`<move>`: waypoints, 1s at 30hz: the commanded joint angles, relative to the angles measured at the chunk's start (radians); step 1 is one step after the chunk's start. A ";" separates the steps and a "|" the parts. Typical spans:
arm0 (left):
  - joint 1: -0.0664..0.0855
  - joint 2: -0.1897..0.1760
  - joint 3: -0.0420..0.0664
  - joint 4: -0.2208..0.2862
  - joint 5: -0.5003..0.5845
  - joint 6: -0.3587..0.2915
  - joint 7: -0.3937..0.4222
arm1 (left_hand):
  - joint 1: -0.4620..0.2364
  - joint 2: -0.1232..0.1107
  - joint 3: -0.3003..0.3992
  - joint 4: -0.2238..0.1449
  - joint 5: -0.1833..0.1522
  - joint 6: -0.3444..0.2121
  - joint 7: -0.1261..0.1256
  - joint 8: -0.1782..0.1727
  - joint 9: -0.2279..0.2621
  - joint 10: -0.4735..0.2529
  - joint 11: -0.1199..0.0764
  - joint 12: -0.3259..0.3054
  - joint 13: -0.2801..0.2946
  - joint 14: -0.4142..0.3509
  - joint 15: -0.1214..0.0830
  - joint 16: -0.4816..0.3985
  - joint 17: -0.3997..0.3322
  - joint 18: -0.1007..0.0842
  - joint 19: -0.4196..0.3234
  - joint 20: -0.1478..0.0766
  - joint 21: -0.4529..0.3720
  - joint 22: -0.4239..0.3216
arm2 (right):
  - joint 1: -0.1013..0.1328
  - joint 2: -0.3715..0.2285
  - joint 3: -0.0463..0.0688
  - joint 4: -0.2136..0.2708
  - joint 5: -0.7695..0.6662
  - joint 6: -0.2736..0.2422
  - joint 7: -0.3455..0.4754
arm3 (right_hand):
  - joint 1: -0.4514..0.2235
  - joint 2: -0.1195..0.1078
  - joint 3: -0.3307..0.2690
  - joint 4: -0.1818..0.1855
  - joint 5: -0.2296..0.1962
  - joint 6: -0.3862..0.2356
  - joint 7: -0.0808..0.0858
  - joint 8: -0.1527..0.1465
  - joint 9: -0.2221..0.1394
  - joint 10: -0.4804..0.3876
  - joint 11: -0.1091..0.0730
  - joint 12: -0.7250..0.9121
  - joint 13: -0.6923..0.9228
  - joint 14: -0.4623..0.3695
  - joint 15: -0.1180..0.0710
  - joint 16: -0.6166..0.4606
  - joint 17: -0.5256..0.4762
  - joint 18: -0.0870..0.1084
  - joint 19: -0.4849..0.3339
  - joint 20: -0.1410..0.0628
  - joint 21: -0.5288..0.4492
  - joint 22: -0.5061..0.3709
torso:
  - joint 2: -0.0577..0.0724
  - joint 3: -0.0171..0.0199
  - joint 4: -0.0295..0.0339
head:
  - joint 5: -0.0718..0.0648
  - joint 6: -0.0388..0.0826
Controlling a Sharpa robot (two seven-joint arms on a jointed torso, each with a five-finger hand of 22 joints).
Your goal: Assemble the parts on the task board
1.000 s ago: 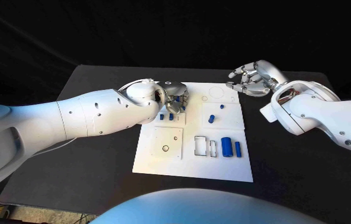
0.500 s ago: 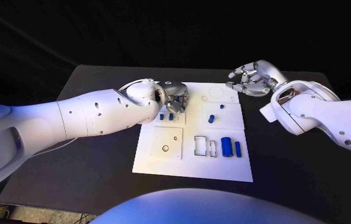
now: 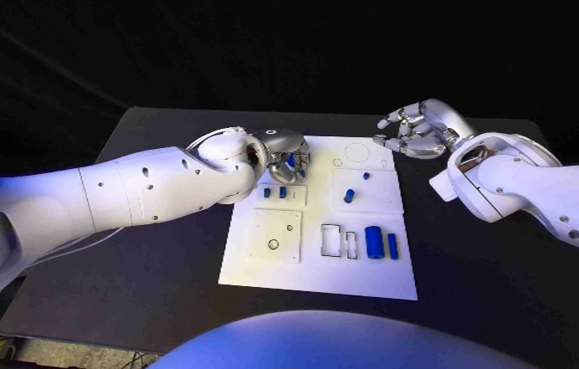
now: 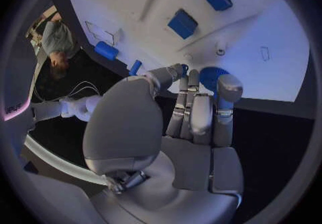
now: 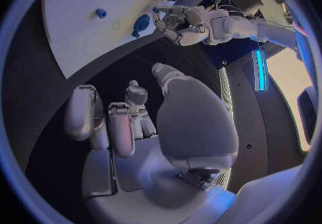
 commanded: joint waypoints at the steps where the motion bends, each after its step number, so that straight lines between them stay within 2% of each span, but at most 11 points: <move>1: 0.001 -0.014 0.007 0.019 0.042 -0.028 0.017 | -0.006 0.005 -0.006 -0.003 0.004 0.010 0.000 -0.006 0.000 0.008 0.000 -0.006 -0.002 0.007 -0.002 0.006 0.001 -0.008 0.010 -0.001 0.006 0.112 | -0.001 0.001 0.000 -0.001 -0.007 0.006 0.007 | 0.005 -0.001 0.007 0.002 0.005 -0.004 0.001 0.004 0.002 0.006 0.000 0.005 0.001 0.063 -0.003 -0.004 0.116 0.020 -0.007 0.002 -0.005 0.106 | 0.000 0.0001 0.0012 | 0.002 0.000; 7: 0.001 -0.053 0.018 0.046 0.069 -0.002 0.013 | -0.007 0.002 -0.008 -0.003 0.004 0.010 0.000 -0.009 -0.001 0.011 0.000 -0.012 -0.004 0.006 -0.003 0.005 -0.003 -0.008 0.008 -0.001 0.004 0.111 | -0.002 0.000 0.000 -0.002 -0.007 0.007 0.007 | 0.005 -0.001 0.007 0.002 0.005 -0.004 0.001 0.004 0.002 0.006 0.000 0.005 0.001 0.063 -0.003 -0.004 0.116 0.020 -0.007 0.002 -0.005 0.106 | 0.000 0.0005 0.0008 | 0.003 0.000; 12: 0.001 -0.079 0.021 0.053 0.085 0.032 0.006 | -0.010 0.000 -0.010 -0.003 0.001 0.009 0.000 -0.014 -0.003 0.013 0.001 -0.021 -0.007 0.003 -0.003 0.002 -0.010 -0.006 0.003 -0.001 -0.004 0.109 | -0.003 -0.001 0.000 -0.002 -0.007 0.007 0.007 | 0.005 -0.001 0.007 0.002 0.005 -0.004 0.001 0.004 0.002 0.006 0.000 0.005 0.001 0.063 -0.003 -0.004 0.116 0.020 -0.007 0.002 -0.005 0.106 | 0.002 0.0002 0.0004 | 0.003 0.000; 17: 0.001 -0.098 0.021 0.043 0.104 0.056 0.006 | -0.011 0.000 -0.011 -0.003 -0.001 0.010 0.001 -0.016 -0.004 0.015 0.001 -0.025 -0.008 0.002 -0.003 0.001 -0.013 -0.006 0.001 -0.001 -0.007 0.108 | -0.004 -0.001 0.000 -0.002 -0.007 0.007 0.007 | 0.005 -0.002 0.008 0.001 0.005 -0.003 0.000 0.005 0.003 0.007 0.000 0.003 -0.003 0.063 -0.003 -0.006 0.113 0.021 -0.008 0.001 -0.008 0.105 | 0.001 0.0002 -0.0006 | 0.008 0.000; 24: 0.000 -0.102 0.020 0.021 0.112 0.071 0.006 | -0.009 0.000 -0.010 -0.003 -0.002 0.010 0.000 -0.017 -0.005 0.016 0.001 -0.027 -0.008 0.002 -0.004 0.001 -0.013 -0.006 0.000 -0.001 -0.008 0.108 | -0.005 0.000 0.000 -0.003 -0.007 0.007 0.007 | 0.005 -0.002 0.008 0.001 0.005 -0.003 0.000 0.005 0.003 0.007 0.000 0.003 -0.003 0.063 -0.003 -0.006 0.113 0.021 -0.008 0.001 -0.008 0.105 | 0.002 -0.0002 -0.0021 | 0.009 0.000; 30: 0.000 -0.101 0.019 0.008 0.108 0.077 0.004 | -0.008 0.001 -0.010 -0.004 -0.002 0.011 0.000 -0.018 -0.005 0.019 0.001 -0.029 -0.008 0.001 -0.003 0.001 -0.014 -0.005 -0.001 -0.001 -0.009 0.107 | -0.005 0.000 0.000 -0.003 -0.008 0.007 0.007 | 0.005 -0.002 0.008 0.001 0.005 -0.003 0.000 0.005 0.003 0.007 0.000 0.003 -0.003 0.063 -0.003 -0.006 0.113 0.021 -0.008 0.001 -0.008 0.105 | 0.003 0.0009 -0.0030 | 0.010 0.000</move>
